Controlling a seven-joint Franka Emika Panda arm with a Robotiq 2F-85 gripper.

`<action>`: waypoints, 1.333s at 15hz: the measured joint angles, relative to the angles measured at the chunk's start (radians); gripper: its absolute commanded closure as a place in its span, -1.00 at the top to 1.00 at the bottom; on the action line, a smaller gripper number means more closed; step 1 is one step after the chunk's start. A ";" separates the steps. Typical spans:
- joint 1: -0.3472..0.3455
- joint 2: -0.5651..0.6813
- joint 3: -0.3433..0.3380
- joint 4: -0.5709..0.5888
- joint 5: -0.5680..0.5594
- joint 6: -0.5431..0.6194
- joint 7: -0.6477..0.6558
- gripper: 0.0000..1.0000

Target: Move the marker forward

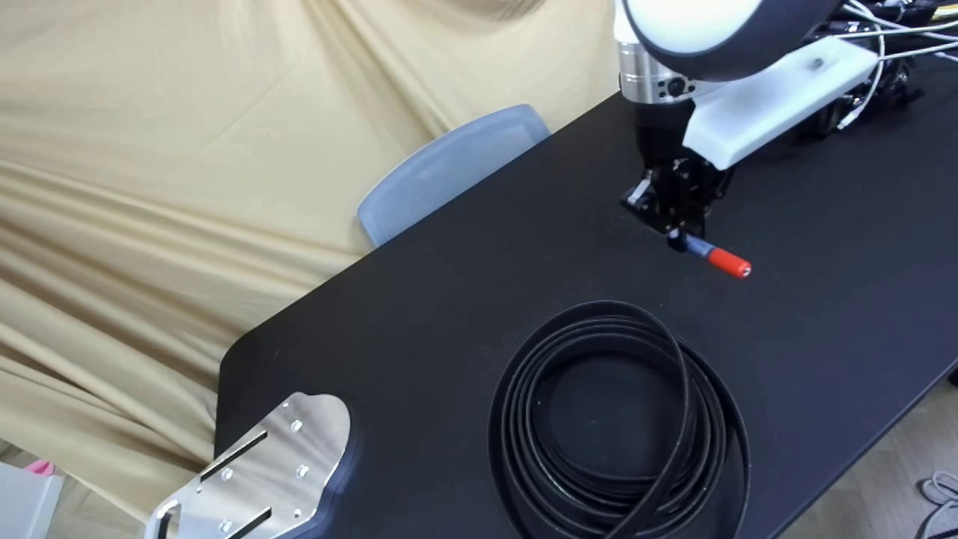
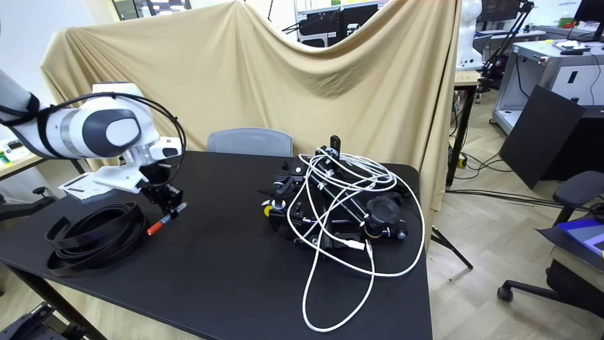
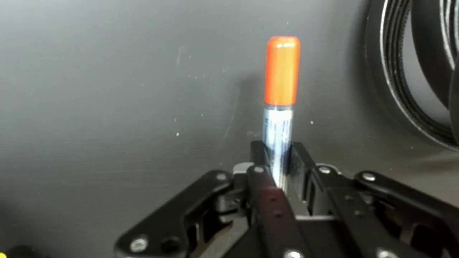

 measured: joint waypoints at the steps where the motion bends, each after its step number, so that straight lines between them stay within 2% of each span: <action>1: -0.002 -0.010 0.000 -0.029 0.004 0.010 0.003 -0.89; 8: -0.021 -0.022 -0.026 -0.173 0.002 0.135 0.044 -0.89; 15: 0.001 -0.016 -0.123 -0.248 -0.097 0.262 0.151 -0.89; 16: 0.004 -0.013 -0.132 -0.253 -0.097 0.272 0.156 -0.78; 17: 0.006 -0.010 -0.138 -0.257 -0.096 0.279 0.157 -0.08; 19: 0.005 -0.004 -0.141 -0.263 -0.091 0.294 0.157 0.06; 20: 0.005 -0.001 -0.141 -0.265 -0.089 0.299 0.157 0.21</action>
